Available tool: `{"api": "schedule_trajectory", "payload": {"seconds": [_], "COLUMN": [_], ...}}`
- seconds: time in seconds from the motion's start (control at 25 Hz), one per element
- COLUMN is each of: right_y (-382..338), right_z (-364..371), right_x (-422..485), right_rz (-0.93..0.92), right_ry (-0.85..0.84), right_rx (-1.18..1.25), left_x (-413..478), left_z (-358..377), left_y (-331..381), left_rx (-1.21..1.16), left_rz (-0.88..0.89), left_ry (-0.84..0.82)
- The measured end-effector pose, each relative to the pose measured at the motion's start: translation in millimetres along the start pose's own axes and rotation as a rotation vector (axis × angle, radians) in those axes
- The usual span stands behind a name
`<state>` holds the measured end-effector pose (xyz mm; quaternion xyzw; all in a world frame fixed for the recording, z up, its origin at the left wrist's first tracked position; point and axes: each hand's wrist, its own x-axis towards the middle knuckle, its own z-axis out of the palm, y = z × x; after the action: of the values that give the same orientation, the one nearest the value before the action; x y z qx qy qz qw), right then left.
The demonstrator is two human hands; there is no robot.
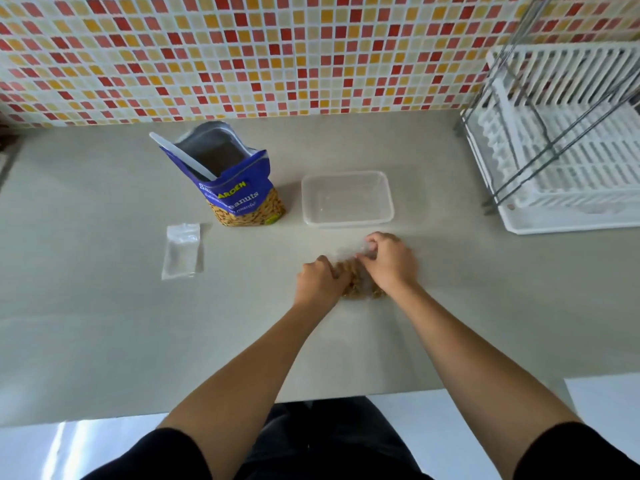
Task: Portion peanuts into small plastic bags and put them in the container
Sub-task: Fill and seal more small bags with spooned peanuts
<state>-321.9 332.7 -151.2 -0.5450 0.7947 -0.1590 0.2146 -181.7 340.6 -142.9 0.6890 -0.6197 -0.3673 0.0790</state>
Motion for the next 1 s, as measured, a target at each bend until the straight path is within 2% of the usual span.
{"api": "schedule_trajectory", "payload": {"seconds": [0.24,0.4,0.56,0.64,0.8,1.0], "right_y": [-39,-100,-142,-153,-148,-147], "right_z": [-2,36,88,117,149,152], "right_x": [-9,-24,-31,-36,-52,-56], "right_rz": [-0.208,-0.383,-0.516,-0.516,-0.433,-0.396], "right_ry": [0.13,0.011,-0.082,-0.133,-0.179,-0.155], "right_rx": [0.16,0.209,0.135,0.006,-0.196,-0.296], "left_x": [9,13,28,39,54,68], "left_z": [-46,-92,-135,-153,-170,-183], "left_y": [-27,-68,-122,-150,-182,-188], "left_rx": [-0.079,-0.097,-0.047,-0.001,0.113,-0.08], "left_rz": [-0.003,-0.054,-0.118,-0.149,-0.26,-0.363], "left_ry": [0.105,0.243,0.365,0.387,0.323,0.242]}}
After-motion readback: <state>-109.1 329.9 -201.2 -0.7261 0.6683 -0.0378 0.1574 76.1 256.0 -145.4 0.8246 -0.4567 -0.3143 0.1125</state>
